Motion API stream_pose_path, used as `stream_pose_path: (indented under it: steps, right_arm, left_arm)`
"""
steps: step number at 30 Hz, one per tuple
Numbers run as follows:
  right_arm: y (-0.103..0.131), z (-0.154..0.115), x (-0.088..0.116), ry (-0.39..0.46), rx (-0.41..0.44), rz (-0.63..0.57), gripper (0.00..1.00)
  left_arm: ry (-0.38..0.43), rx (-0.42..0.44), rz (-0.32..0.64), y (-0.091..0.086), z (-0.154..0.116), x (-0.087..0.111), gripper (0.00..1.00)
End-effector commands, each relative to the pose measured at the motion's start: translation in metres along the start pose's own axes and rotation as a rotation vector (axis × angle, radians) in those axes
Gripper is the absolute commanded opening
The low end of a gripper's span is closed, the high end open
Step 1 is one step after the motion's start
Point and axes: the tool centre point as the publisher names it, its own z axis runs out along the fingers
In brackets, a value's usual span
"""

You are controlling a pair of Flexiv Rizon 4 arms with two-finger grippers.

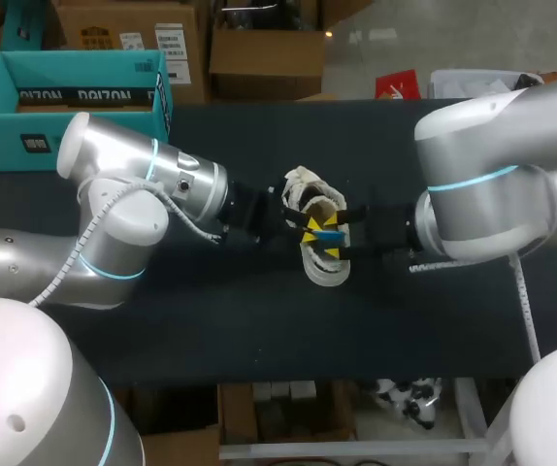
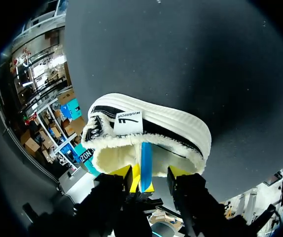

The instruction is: Open the shoe tongue, take the insole out of the shoe, put the insole back into the shoe, and pack the shoe into the shoebox

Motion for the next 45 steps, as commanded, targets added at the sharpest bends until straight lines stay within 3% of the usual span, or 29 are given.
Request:
stream_pose_path:
  steps: [1, 6, 10, 14, 15, 16, 20, 21, 23, 24, 35, 45]
  right_arm:
    - [-0.011, -0.012, -0.004, 0.012, -0.026, -0.004, 0.41]
    - [-0.009, -0.003, 0.0, -0.006, -0.017, -0.005, 0.21]
    - [-0.005, 0.003, 0.004, -0.02, -0.006, -0.001, 0.15]
    - [-0.004, 0.004, 0.006, -0.025, -0.009, 0.003, 0.17]
    - [-0.003, 0.005, 0.007, -0.026, -0.01, 0.004, 0.13]
    - [-0.003, 0.005, 0.007, -0.027, -0.01, 0.005, 0.02]
    - [-0.003, 0.003, 0.006, -0.031, -0.024, 0.011, 0.0]
    - [-0.003, 0.002, 0.005, -0.032, -0.026, 0.01, 0.0]
    - [-0.003, 0.001, 0.004, -0.037, -0.034, 0.01, 0.0]
    - [-0.003, 0.001, 0.003, -0.037, -0.037, 0.01, 0.0]
    - [0.01, 0.012, -0.013, -0.093, -0.049, 0.033, 0.0]
    - [0.018, 0.029, -0.026, -0.153, -0.03, 0.053, 0.0]
  left_arm:
    - [0.0, -0.003, 0.001, 0.001, 0.006, -0.001, 0.0]
    - [-0.001, 0.001, 0.004, 0.0, 0.007, -0.001, 0.0]
    - [-0.001, 0.001, 0.005, -0.001, 0.007, 0.001, 0.0]
    - [-0.001, 0.0, 0.005, -0.002, 0.004, 0.003, 0.0]
    - [-0.002, 0.0, 0.005, -0.002, 0.004, 0.003, 0.0]
    - [-0.003, 0.0, 0.005, -0.002, 0.003, 0.004, 0.0]
    - [-0.007, -0.005, 0.002, -0.004, -0.001, 0.004, 0.0]
    - [-0.006, -0.006, -0.002, -0.005, -0.003, 0.004, 0.2]
    - [-0.008, 0.006, -0.018, -0.007, -0.008, 0.004, 0.84]
    - [-0.009, 0.01, -0.02, -0.008, -0.011, 0.004, 1.0]
    - [0.006, 0.06, -0.095, -0.024, -0.045, -0.001, 1.0]
    - [0.058, 0.099, -0.22, -0.033, -0.07, -0.01, 1.0]
